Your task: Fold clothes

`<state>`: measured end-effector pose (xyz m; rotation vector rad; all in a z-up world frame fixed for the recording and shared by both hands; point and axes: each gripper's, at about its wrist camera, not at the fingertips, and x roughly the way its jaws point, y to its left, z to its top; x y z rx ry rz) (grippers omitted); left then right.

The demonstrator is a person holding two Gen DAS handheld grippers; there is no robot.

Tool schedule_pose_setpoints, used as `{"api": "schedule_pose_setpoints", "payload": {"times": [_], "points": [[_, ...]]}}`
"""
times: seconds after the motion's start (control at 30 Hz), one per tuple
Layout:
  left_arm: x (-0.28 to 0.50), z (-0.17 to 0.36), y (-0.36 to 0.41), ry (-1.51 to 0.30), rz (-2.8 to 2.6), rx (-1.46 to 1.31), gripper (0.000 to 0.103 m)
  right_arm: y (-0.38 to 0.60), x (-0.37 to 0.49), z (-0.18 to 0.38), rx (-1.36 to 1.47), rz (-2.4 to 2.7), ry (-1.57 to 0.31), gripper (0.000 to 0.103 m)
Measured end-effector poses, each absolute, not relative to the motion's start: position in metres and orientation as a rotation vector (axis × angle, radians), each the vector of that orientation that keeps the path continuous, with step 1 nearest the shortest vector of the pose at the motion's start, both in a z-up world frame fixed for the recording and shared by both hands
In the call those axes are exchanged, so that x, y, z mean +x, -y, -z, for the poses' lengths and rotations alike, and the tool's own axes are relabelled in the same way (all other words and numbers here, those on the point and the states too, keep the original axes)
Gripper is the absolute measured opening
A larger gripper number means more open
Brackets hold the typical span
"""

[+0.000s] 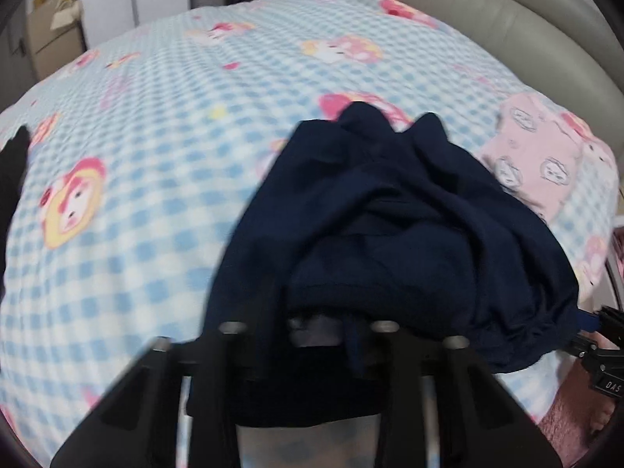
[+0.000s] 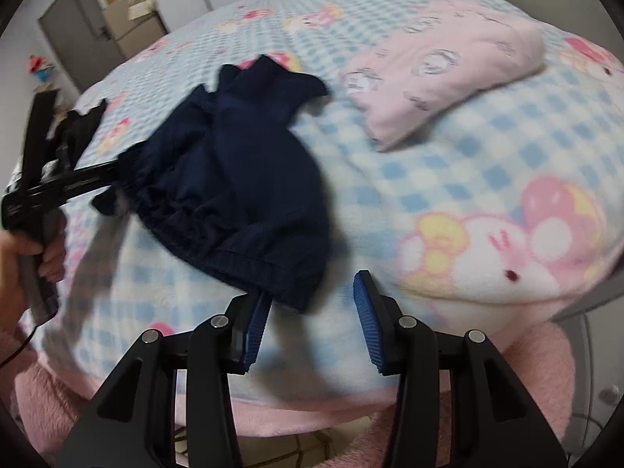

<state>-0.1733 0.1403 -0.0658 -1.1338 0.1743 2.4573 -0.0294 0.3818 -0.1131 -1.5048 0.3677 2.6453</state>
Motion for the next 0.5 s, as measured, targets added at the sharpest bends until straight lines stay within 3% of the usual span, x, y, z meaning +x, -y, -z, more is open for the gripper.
{"api": "schedule_pose_setpoints", "payload": {"times": [0.07,0.1,0.17,0.37,0.5], "points": [[-0.170,0.055,-0.136,-0.133,-2.468,-1.110,0.006,-0.379,-0.037,0.116,-1.514,-2.653,-0.359,0.034],[-0.169,0.050,-0.133,-0.113,-2.473,-1.097,0.006,-0.377,-0.040,0.118,-1.518,-2.656,-0.354,0.017],[-0.166,0.039,-0.129,-0.072,-2.483,-1.073,0.006,-0.376,-0.045,0.108,-1.471,-2.670,-0.343,0.009],[-0.119,-0.013,-0.084,0.120,-2.555,-0.955,0.006,-0.354,-0.035,0.027,-1.136,-2.823,-0.239,0.007],[-0.064,-0.030,-0.048,0.138,-2.645,-0.918,0.006,-0.349,-0.019,-0.009,-1.036,-2.984,-0.539,0.007]]}}
